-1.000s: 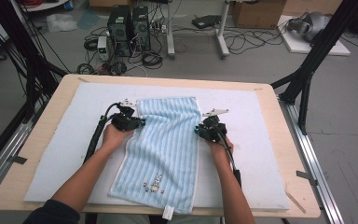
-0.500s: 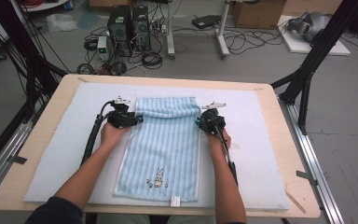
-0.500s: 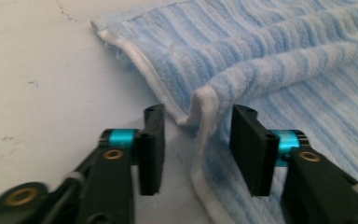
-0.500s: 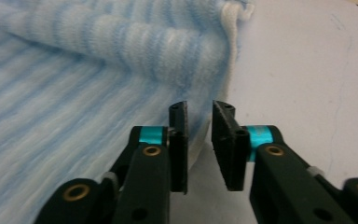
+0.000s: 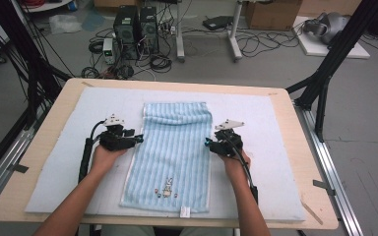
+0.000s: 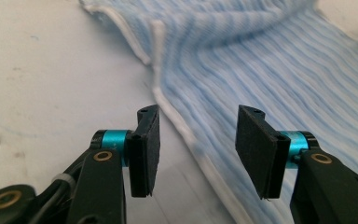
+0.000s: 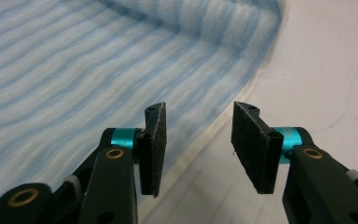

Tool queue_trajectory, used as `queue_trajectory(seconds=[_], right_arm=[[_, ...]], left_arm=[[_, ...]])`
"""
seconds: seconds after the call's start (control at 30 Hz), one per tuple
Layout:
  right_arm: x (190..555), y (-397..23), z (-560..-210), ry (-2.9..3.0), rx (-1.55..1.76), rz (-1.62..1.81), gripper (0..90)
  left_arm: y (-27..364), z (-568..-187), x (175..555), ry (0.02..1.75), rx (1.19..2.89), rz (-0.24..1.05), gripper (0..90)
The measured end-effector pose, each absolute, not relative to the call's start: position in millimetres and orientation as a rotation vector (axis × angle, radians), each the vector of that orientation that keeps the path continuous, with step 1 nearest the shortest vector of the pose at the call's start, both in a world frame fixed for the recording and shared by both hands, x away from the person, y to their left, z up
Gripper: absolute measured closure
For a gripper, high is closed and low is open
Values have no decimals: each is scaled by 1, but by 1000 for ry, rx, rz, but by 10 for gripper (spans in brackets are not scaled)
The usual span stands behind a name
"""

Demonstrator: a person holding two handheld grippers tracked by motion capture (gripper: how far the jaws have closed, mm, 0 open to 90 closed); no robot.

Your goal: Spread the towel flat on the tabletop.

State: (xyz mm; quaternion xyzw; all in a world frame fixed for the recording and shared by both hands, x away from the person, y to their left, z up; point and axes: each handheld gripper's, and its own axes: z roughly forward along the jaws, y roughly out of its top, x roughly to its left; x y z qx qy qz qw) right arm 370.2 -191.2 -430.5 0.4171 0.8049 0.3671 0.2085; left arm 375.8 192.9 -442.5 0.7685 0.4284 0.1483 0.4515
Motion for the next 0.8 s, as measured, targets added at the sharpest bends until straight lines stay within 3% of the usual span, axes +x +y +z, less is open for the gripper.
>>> queue_trajectory(seconds=[0.33,0.53,0.67,0.8], right_arm=[[300,-202,-441,2278,1137,1125,521],[267,-197,-440,2310,1081,1180,557],[254,-187,-440,2367,1034,1201,596],[248,-177,-448,2461,978,1120,694]], left_arm=[[192,-450,315,990,1914,334,592],[185,-449,287,931,1955,305,628],[177,-450,270,838,2033,321,734],[168,-451,257,762,2103,377,859]])
